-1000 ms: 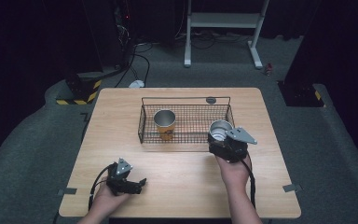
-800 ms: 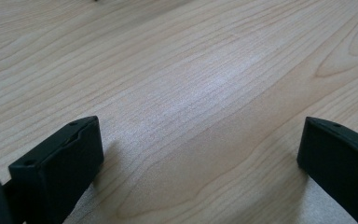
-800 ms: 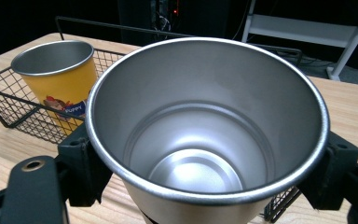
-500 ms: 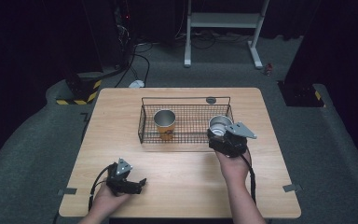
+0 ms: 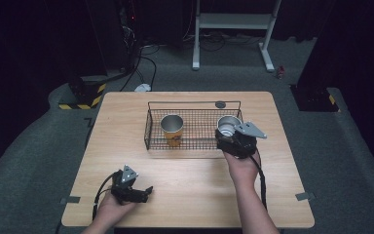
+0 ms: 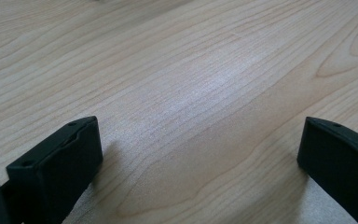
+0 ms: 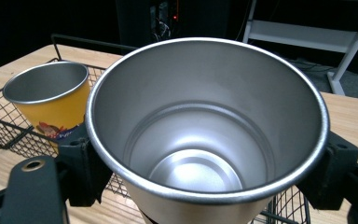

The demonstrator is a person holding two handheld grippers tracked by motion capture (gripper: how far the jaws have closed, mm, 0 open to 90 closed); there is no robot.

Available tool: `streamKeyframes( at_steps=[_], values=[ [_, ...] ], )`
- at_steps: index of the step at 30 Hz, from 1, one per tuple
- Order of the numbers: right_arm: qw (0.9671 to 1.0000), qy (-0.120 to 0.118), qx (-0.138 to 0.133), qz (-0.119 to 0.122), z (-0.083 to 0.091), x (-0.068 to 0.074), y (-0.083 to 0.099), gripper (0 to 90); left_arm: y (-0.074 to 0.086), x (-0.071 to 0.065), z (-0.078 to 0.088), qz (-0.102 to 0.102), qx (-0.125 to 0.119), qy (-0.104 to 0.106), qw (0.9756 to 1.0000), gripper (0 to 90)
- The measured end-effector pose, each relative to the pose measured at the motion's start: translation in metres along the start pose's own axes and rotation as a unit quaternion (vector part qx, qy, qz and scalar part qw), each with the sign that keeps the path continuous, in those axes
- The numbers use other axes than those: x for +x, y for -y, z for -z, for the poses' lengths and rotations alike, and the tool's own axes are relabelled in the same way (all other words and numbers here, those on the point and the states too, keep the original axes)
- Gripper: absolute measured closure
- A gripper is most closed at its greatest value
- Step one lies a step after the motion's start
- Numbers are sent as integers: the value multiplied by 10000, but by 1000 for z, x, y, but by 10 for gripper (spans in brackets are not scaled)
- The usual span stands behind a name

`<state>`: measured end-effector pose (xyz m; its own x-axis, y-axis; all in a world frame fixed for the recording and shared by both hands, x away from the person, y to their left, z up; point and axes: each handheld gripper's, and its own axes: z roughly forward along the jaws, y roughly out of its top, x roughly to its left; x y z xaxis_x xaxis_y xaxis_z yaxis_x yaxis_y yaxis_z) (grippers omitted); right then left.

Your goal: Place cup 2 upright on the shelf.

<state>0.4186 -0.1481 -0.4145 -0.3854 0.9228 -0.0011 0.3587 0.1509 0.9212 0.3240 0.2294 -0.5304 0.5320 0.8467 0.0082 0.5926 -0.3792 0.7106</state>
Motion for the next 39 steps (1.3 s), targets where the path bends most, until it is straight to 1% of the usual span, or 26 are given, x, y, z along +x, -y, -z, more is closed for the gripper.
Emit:
streamKeyframes(
  at_steps=[6,12,16,20,27,29,33,36,39],
  values=[
    [10000,17,32,6,-4,-1,-4,183,0,0,0,-1,0,0,10000,3],
    [10000,-33,44,5,-12,1,-6,182,0,0,0,0,-1,3,10000,3],
    [10000,-13,89,35,-16,1,-7,183,0,0,0,2,-1,4,10000,3],
    [9999,-7,101,-30,-20,1,-9,183,0,0,0,-3,7,5,10000,3],
    [9999,8,107,37,-25,2,-14,183,0,0,0,-4,6,5,10000,3],
    [9999,8,115,-21,-26,2,-14,183,0,0,0,-5,5,4,10000,3],
    [9998,18,194,-34,-32,2,-14,183,0,0,0,-4,6,5,10000,3],
    [9997,13,220,38,-36,3,-15,183,0,0,0,0,10,6,10000,3],
    [9997,11,223,22,-39,5,-17,183,0,0,0,1,1,4,10000,3]
  ],
)
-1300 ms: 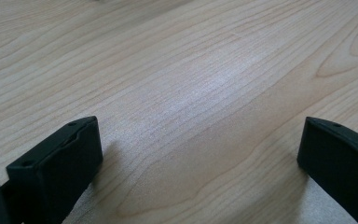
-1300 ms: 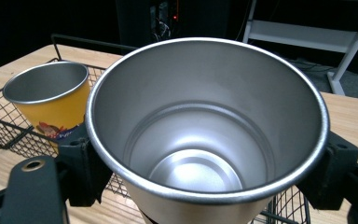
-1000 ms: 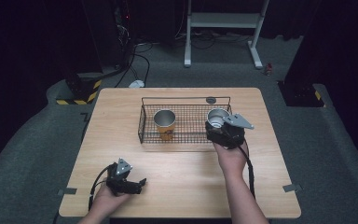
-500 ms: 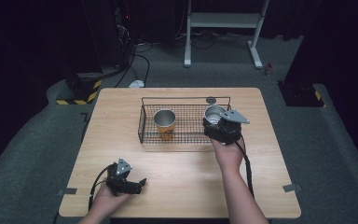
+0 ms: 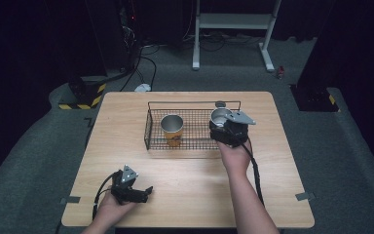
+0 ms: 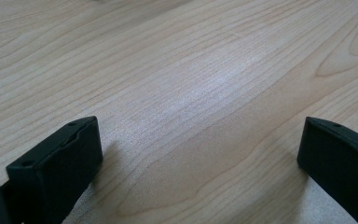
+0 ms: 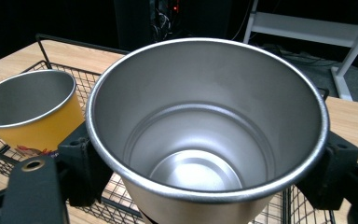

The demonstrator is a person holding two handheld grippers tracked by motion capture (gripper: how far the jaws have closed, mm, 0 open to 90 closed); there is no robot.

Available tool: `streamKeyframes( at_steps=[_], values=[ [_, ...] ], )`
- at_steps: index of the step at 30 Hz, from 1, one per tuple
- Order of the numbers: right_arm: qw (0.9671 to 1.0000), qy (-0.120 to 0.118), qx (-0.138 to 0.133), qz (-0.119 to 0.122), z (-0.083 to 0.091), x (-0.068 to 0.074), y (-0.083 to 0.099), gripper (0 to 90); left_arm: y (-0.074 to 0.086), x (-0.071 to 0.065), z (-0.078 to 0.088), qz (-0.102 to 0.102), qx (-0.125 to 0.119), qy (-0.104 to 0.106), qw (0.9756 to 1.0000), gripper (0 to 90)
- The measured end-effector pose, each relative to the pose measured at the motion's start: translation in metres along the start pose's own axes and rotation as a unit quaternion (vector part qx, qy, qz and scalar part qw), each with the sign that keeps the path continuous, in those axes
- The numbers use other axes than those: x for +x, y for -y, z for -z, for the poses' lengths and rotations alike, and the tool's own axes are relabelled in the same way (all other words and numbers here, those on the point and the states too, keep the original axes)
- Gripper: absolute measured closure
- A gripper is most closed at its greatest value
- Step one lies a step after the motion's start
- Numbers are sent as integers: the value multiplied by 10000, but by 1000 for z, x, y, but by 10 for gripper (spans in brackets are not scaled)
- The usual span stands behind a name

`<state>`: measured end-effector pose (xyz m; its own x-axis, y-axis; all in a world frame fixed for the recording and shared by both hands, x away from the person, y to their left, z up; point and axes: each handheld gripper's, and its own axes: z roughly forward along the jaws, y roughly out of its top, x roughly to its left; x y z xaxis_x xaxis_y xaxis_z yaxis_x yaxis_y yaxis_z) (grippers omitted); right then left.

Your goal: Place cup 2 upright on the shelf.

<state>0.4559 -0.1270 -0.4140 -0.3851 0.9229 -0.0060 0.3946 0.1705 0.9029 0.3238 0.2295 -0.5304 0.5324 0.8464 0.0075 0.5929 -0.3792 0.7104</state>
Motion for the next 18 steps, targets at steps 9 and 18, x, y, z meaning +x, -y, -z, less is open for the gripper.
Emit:
streamKeyframes(
  at_steps=[9,18],
  values=[
    [9999,60,152,-36,-15,-2,0,183,0,0,0,10,-3,2,10000,3],
    [9993,115,350,24,-30,-2,-2,183,0,0,0,4,-2,4,10000,3]
  ],
)
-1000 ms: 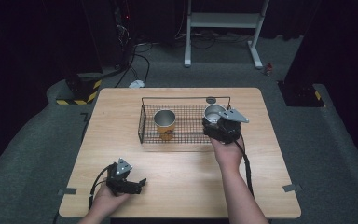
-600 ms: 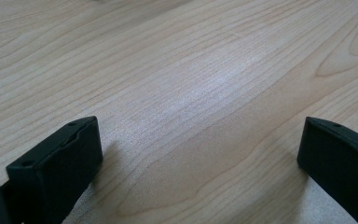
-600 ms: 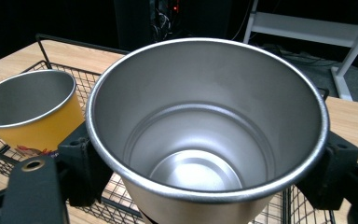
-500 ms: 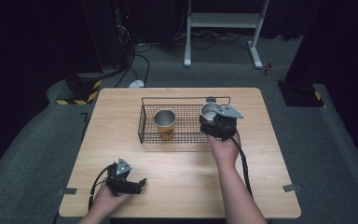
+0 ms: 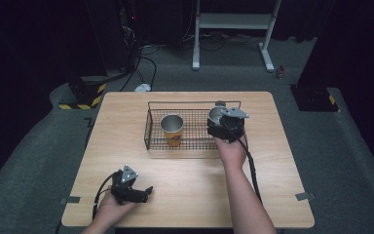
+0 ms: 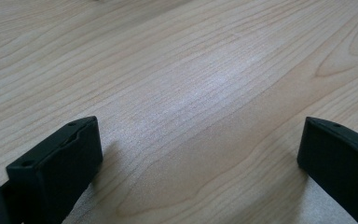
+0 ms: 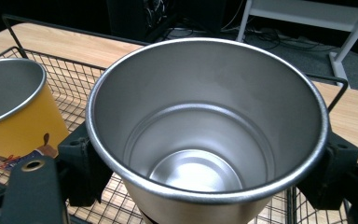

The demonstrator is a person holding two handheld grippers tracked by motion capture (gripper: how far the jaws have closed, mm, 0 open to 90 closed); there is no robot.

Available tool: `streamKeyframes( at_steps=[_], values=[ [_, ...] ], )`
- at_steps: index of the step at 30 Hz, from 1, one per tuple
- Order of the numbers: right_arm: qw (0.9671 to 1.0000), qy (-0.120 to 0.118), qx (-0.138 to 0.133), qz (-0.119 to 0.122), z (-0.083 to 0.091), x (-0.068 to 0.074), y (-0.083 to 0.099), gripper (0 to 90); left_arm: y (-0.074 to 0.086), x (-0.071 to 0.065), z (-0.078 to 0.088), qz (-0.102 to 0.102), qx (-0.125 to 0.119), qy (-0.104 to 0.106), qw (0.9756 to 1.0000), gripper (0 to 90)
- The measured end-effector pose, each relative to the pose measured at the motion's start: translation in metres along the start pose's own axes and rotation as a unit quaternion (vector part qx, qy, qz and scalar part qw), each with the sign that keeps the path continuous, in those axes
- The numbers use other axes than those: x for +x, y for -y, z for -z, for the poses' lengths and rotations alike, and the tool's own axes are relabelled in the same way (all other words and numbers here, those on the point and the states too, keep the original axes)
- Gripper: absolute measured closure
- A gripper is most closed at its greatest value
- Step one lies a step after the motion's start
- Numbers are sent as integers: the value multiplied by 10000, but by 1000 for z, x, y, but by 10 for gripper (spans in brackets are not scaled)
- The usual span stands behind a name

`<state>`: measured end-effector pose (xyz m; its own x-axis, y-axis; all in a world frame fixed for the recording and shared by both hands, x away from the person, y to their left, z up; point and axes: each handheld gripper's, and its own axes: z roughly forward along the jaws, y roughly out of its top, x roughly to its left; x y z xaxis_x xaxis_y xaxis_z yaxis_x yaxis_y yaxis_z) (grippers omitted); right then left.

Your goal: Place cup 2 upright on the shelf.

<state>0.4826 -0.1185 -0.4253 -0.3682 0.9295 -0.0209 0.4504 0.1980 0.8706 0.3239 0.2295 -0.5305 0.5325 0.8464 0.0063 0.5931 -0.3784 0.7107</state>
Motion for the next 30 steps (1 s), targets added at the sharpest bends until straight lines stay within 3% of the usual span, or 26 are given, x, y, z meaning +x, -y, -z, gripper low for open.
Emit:
streamKeyframes(
  at_steps=[15,30],
  values=[
    [9995,37,305,-63,-23,1,4,183,0,0,0,0,1,0,10000,3],
    [9970,76,763,-92,-45,-1,16,183,0,0,0,-8,0,11,10000,3]
  ],
)
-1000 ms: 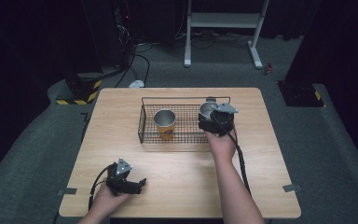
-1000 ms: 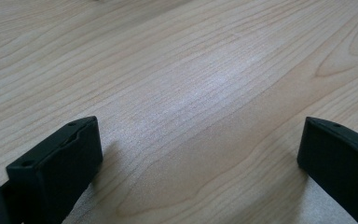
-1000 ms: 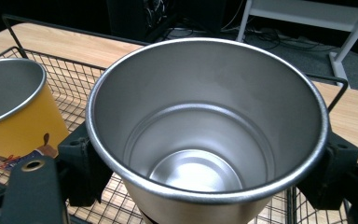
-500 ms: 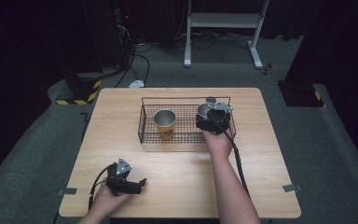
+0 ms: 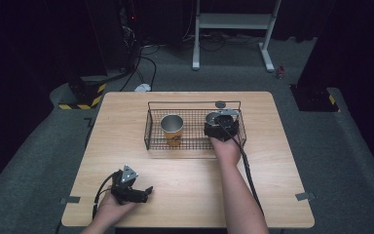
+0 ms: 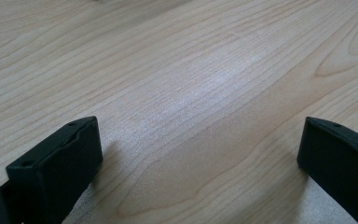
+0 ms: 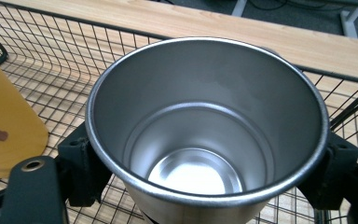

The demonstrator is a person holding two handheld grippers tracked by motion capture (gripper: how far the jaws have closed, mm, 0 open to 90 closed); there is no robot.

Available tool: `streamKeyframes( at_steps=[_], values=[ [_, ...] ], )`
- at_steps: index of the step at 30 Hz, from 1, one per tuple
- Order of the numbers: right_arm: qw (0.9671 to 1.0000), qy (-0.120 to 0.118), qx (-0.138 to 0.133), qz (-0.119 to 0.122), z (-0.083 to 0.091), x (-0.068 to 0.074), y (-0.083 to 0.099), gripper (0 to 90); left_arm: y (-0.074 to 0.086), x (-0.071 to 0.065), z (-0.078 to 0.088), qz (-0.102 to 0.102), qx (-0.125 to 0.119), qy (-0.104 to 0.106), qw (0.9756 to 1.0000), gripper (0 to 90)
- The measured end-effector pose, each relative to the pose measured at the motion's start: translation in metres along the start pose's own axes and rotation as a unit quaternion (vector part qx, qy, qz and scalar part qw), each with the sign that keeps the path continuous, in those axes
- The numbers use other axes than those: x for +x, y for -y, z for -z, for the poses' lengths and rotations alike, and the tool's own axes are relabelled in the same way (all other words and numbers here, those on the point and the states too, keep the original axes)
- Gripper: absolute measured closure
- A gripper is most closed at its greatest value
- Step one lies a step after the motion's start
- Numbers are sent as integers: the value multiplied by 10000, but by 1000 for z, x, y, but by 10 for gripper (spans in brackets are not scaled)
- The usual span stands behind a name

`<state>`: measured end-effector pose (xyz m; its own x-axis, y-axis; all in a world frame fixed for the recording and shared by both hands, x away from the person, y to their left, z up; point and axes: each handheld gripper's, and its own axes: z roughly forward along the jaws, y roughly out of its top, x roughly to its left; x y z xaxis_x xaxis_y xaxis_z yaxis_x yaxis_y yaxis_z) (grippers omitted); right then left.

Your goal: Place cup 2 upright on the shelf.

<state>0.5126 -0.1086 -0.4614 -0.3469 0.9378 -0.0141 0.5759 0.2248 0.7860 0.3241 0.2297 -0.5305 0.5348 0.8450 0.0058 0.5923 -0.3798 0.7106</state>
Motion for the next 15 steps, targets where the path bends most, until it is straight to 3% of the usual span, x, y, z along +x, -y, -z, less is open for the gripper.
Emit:
streamKeyframes(
  at_steps=[15],
  values=[
    [9995,52,322,-22,-10,-1,3,182,0,0,0,-7,1,6,10000,3]
  ],
)
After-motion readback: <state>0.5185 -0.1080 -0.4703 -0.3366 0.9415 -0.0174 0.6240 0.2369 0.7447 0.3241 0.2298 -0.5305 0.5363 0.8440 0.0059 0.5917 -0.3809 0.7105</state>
